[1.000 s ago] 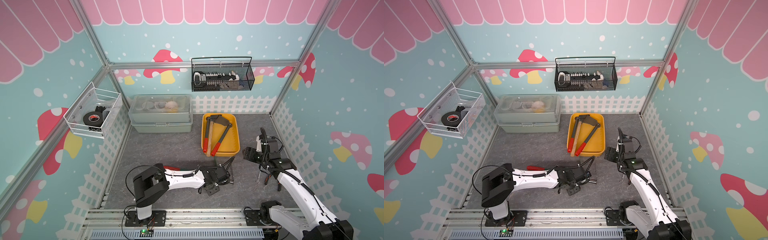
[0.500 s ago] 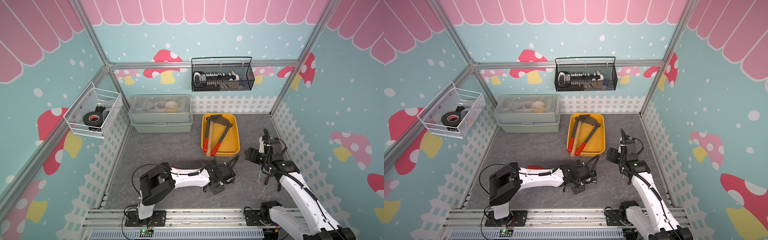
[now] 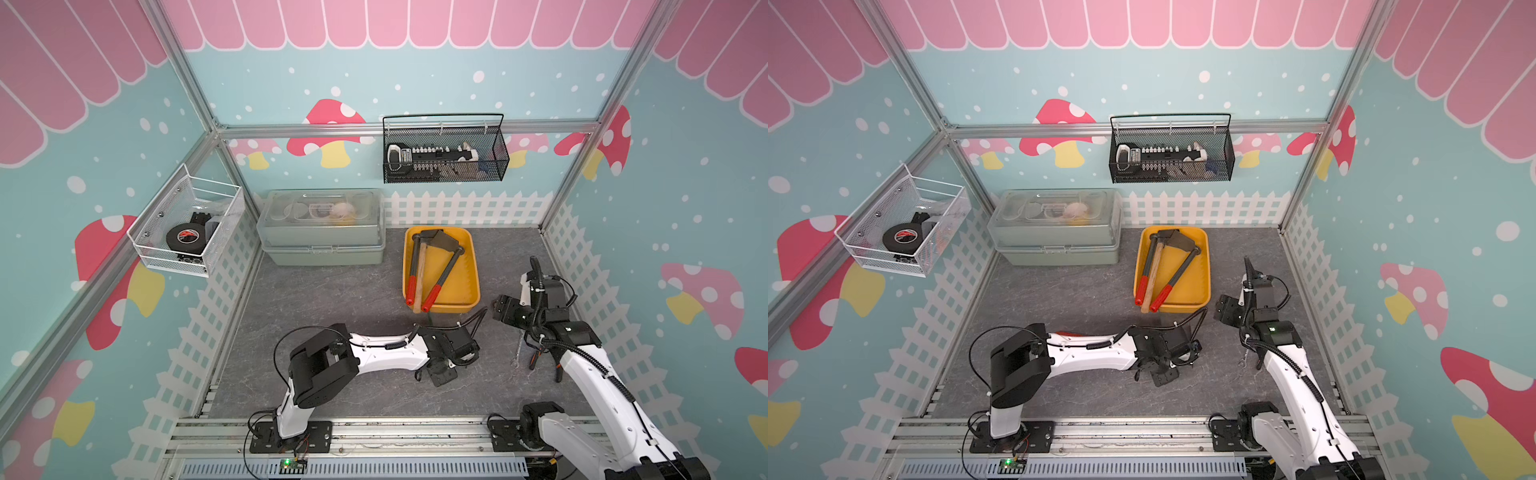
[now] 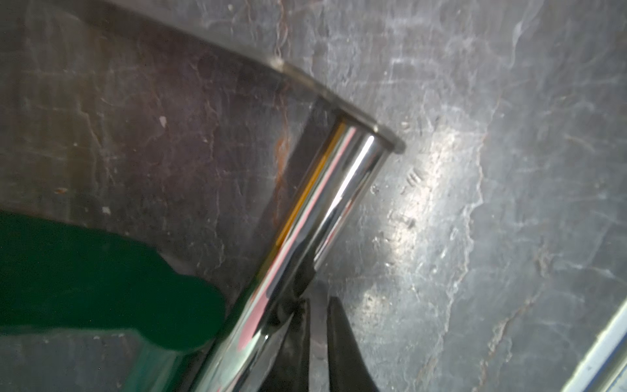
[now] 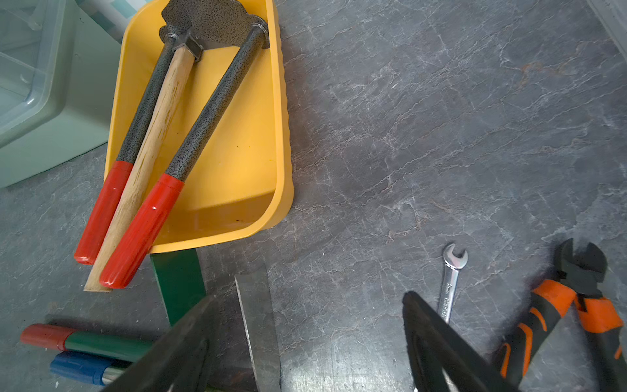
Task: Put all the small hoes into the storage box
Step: Adjust the hoe at the center of the board.
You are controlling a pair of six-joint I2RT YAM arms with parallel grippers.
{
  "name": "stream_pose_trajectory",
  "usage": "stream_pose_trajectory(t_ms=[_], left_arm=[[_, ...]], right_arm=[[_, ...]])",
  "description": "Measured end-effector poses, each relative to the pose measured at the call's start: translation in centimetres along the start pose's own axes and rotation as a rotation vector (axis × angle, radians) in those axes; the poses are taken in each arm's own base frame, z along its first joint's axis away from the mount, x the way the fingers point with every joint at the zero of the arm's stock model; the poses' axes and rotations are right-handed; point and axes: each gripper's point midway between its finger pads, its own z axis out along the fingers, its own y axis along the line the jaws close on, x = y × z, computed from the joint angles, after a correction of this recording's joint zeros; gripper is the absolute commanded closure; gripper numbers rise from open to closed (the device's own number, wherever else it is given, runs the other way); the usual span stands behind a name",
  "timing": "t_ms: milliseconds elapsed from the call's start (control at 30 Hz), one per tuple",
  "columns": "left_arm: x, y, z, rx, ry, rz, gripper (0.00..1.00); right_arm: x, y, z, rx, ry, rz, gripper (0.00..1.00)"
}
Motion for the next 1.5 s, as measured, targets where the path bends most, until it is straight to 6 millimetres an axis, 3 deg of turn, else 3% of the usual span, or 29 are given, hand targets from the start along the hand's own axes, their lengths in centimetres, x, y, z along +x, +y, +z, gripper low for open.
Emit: stream_pose_trajectory(t_ms=[300, 533, 733, 900, 1167, 1500], left_arm=[[-1.0, -0.2, 0.5, 0.007, 0.002, 0.014, 0.92], [-1.1, -0.2, -0.1, 0.004, -0.005, 0.017, 0.76], [-0.7, 1.2, -2.2, -0.047, -0.023, 0.002, 0.69], [1.0, 2.2, -3.1, -0.074, -0.006, -0.016, 0.66], [5.7, 3.8, -3.7, -0.104, 0.068, -0.067, 0.64], [9.1, 5.5, -4.0, -0.123, 0.114, -0.131, 0.65]], right_arm=[[-0.1, -0.2, -0.1, 0.004, -0.001, -0.001, 0.16], [-0.3, -0.4, -0.4, 0.011, -0.004, 0.004, 0.16], [-0.2, -0.4, -0.3, 0.001, 0.003, 0.008, 0.16], [-0.2, -0.3, -0.3, -0.004, 0.008, 0.007, 0.16], [-0.1, -0.2, -0.2, -0.011, 0.011, 0.008, 0.16], [0.0, 0.0, 0.1, -0.026, 0.024, 0.015, 0.17]])
